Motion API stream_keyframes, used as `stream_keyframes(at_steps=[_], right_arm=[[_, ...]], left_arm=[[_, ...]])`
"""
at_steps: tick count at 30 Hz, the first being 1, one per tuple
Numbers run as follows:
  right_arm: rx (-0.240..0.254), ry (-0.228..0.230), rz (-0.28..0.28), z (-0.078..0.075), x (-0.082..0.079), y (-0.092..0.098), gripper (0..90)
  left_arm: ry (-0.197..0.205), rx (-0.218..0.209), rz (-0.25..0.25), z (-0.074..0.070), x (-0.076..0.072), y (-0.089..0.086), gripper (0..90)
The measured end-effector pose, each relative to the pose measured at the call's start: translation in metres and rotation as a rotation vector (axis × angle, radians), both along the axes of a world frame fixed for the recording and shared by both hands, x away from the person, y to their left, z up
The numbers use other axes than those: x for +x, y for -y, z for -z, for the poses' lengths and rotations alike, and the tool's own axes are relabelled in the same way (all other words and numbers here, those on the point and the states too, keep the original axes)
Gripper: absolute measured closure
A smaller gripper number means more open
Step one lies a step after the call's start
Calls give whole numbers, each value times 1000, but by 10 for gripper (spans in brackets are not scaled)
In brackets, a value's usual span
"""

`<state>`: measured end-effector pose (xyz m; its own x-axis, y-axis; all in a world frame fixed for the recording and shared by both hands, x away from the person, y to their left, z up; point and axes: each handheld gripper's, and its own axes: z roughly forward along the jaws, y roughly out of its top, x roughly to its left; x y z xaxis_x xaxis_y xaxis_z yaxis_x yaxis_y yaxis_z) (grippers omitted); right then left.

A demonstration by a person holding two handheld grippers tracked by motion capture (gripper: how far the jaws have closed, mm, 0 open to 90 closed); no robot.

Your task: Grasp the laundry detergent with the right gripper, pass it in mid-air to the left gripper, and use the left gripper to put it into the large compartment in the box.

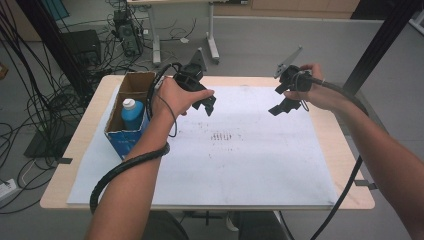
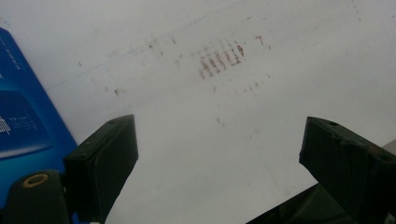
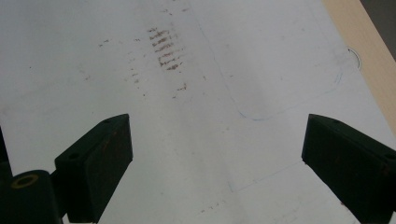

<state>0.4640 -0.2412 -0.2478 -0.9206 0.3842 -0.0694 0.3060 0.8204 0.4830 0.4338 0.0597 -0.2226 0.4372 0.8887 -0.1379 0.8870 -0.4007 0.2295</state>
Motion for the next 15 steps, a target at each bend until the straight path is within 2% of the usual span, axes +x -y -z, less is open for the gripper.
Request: stream_keyframes(at_steps=[15], right_arm=[[1, 0, 3, 1, -2, 2, 87]], left_arm=[[1, -3, 0, 0, -2, 1, 118]])
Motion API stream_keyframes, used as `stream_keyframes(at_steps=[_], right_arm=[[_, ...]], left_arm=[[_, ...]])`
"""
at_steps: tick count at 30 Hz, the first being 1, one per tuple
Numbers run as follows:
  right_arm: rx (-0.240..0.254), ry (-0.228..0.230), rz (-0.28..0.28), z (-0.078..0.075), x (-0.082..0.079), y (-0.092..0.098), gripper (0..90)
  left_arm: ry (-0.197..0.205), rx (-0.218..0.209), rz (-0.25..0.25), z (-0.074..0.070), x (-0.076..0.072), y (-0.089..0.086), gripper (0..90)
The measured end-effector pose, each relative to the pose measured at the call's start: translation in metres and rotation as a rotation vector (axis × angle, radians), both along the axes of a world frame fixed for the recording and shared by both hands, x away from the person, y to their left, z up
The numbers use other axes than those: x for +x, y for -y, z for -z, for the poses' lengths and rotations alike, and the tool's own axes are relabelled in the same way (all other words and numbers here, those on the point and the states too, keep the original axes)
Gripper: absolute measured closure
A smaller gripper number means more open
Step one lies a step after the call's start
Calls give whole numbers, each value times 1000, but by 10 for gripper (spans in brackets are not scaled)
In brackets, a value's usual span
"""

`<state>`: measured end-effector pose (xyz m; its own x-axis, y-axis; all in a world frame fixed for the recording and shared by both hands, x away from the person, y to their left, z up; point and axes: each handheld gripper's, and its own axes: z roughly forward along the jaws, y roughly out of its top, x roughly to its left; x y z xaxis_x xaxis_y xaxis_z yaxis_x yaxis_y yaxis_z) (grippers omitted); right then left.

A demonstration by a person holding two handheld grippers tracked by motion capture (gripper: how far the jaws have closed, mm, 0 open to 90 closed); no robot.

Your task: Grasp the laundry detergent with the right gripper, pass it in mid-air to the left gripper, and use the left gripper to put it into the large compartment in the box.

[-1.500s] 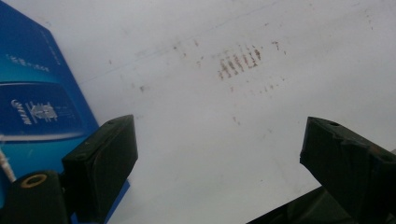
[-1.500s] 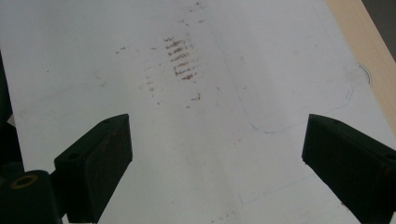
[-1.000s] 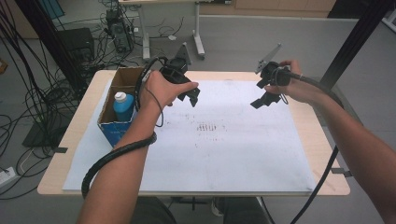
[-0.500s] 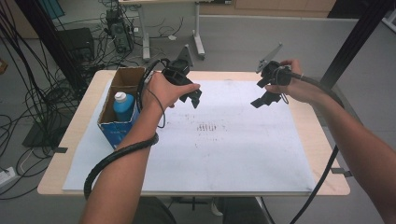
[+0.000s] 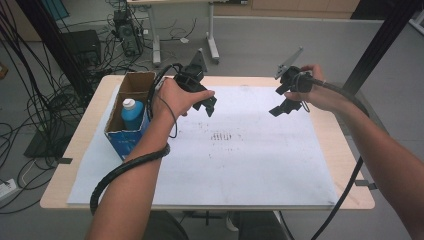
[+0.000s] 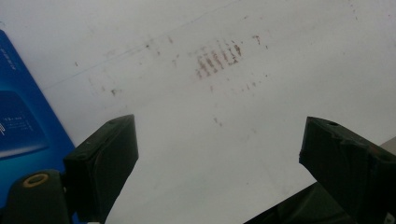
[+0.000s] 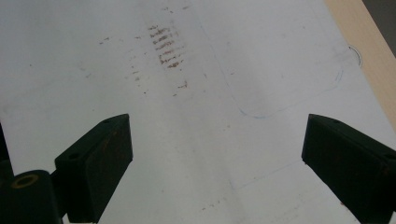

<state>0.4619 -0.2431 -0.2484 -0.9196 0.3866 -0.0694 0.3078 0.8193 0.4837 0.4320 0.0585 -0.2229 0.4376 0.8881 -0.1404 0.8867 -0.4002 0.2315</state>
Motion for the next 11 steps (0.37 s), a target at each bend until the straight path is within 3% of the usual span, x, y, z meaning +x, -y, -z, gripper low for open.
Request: stream_keyframes(at_steps=[11], right_arm=[[3, 1, 0, 1, -1, 0, 87]], left_arm=[[6, -11, -3, 0, -1, -3, 119]])
